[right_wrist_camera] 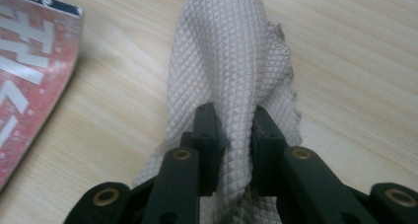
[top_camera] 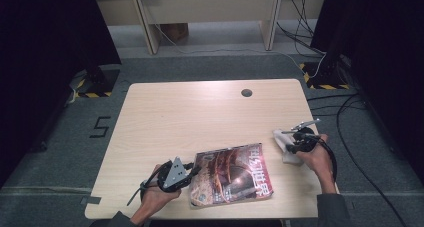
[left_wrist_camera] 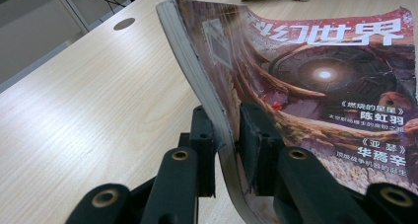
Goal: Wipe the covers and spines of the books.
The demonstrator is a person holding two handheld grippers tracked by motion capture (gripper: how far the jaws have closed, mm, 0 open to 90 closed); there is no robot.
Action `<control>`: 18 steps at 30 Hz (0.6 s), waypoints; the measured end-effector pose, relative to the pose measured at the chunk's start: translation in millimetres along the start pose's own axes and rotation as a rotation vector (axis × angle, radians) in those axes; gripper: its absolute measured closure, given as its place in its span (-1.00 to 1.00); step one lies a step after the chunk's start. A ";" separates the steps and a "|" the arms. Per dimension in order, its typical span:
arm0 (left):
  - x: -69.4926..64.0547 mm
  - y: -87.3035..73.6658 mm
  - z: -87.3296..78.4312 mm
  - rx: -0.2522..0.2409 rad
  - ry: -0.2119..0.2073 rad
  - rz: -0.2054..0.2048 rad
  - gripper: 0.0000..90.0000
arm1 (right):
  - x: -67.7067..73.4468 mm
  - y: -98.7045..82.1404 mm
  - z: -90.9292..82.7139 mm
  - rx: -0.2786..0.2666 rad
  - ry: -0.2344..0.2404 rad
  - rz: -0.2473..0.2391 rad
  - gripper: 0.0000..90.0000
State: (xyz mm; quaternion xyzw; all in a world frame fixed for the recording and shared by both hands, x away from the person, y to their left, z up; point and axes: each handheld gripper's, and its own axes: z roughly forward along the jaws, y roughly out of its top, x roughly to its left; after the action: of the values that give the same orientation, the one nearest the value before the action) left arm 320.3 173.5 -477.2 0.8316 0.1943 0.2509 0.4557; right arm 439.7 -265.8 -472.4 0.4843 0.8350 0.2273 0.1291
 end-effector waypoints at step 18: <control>1.1 -0.9 0.5 0.005 -0.001 -0.009 0.69 | 32.8 23.8 -18.6 -0.188 0.079 -0.075 0.08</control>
State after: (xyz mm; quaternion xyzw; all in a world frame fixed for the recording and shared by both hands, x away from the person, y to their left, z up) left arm 321.4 174.2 -477.9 0.8321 0.1985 0.2480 0.4546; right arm 433.1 -231.9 -444.2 0.4291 0.8319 0.3187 0.1493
